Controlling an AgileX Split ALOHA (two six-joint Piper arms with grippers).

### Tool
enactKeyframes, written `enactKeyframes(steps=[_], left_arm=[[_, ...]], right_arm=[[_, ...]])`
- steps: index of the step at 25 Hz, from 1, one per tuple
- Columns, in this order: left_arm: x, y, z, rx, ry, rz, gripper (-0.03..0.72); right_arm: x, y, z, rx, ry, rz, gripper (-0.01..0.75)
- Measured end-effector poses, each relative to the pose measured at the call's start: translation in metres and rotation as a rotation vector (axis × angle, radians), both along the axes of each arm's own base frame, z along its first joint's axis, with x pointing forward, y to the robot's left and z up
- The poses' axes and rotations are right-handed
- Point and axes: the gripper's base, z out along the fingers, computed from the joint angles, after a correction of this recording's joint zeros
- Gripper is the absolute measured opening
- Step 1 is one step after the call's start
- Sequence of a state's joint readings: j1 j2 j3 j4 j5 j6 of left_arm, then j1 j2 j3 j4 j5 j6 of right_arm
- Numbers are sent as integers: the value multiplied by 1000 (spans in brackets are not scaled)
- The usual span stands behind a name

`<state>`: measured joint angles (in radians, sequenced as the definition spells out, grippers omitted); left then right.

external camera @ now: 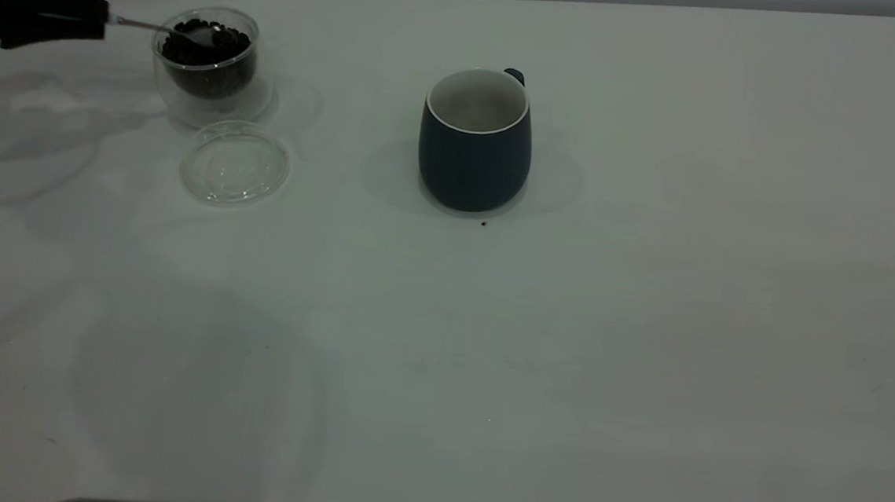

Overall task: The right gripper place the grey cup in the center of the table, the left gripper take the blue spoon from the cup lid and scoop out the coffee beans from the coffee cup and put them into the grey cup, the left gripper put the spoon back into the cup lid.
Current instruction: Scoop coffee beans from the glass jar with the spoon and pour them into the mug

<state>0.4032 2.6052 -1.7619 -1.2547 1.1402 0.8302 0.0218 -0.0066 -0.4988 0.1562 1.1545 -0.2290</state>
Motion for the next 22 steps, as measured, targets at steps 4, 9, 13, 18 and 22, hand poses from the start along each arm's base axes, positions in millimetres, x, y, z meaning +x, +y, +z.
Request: enactKeyframes(steps=[4, 9, 13, 18, 22], left_arm=[[-3, 14, 1, -8, -22, 28, 121], [-4, 19, 2, -9, -49, 35, 121], [-4, 19, 3, -11, -49, 33, 121], [-1, 9, 3, -13, -48, 12, 121], [3, -5, 4, -24, -52, -8, 121]], right_arm=[[0, 0, 0, 0, 0, 0, 590], [0, 0, 0, 0, 0, 0, 590], [0, 0, 0, 0, 0, 0, 590], [0, 0, 0, 0, 0, 0, 590], [0, 0, 0, 0, 0, 0, 590]])
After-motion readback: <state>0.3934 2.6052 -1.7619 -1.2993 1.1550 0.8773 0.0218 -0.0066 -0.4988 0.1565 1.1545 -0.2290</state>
